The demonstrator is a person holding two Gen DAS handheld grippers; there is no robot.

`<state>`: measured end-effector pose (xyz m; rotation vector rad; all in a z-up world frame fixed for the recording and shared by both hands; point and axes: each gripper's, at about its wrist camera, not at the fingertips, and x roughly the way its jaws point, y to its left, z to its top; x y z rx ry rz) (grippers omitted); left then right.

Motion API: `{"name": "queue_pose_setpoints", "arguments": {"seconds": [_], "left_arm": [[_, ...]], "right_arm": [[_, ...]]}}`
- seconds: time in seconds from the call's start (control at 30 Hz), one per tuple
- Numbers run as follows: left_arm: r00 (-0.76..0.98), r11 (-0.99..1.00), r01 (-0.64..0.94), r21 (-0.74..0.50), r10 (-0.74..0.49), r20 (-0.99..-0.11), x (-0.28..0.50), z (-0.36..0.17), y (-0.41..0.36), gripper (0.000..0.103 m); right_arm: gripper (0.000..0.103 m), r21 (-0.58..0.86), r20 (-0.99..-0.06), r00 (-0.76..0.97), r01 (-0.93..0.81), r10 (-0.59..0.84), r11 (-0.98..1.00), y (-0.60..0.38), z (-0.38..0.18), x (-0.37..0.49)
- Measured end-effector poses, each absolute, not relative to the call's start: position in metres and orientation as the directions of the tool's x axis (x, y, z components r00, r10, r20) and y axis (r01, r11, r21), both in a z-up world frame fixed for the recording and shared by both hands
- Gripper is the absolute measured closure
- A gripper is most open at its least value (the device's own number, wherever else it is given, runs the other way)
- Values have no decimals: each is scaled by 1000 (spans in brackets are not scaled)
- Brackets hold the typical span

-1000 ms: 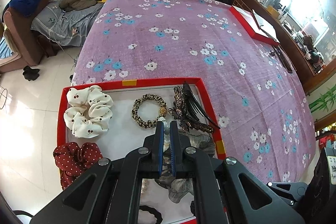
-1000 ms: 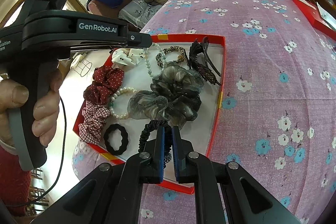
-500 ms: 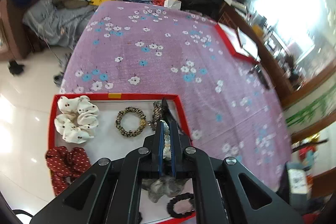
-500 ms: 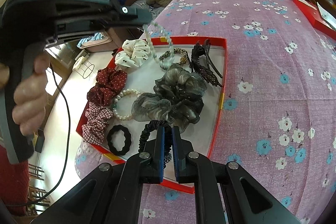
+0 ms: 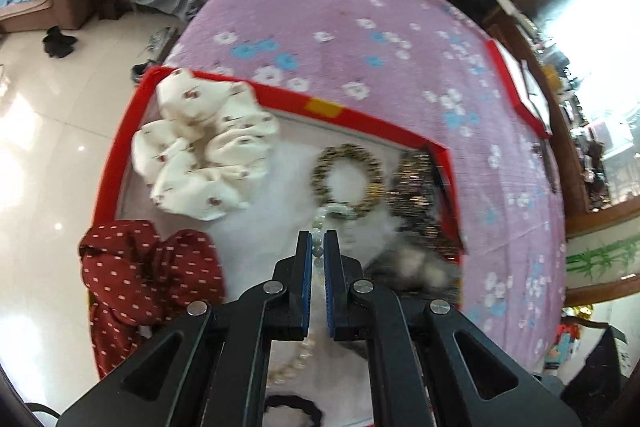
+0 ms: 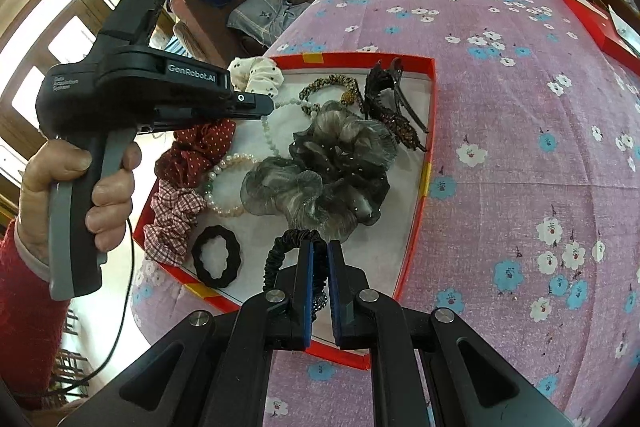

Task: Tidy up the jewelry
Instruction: 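Lower both items into the tray and open both tools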

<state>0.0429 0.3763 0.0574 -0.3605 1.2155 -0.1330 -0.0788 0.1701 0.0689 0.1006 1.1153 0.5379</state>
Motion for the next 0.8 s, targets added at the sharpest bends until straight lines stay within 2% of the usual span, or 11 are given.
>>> {"name": "queue_pose_setpoints", "arguments": {"seconds": [0.23, 0.4, 0.6, 0.8], "left_arm": [[359, 989, -72, -128, -94, -928, 41, 49, 373, 98], [381, 999, -37, -13, 2, -925, 35, 49, 361, 98], [389, 999, -13, 39, 41, -920, 30, 50, 351, 98], [383, 999, 11, 40, 33, -923, 28, 51, 342, 98]], "right_arm": [[95, 288, -847, 314, -406, 429, 867, 187, 59, -77], [95, 259, -860, 308, -424, 407, 868, 193, 54, -78], [94, 241, -870, 304, -427, 389, 872, 193, 51, -79], [94, 239, -872, 302, -425, 385, 873, 190, 51, -80]]}}
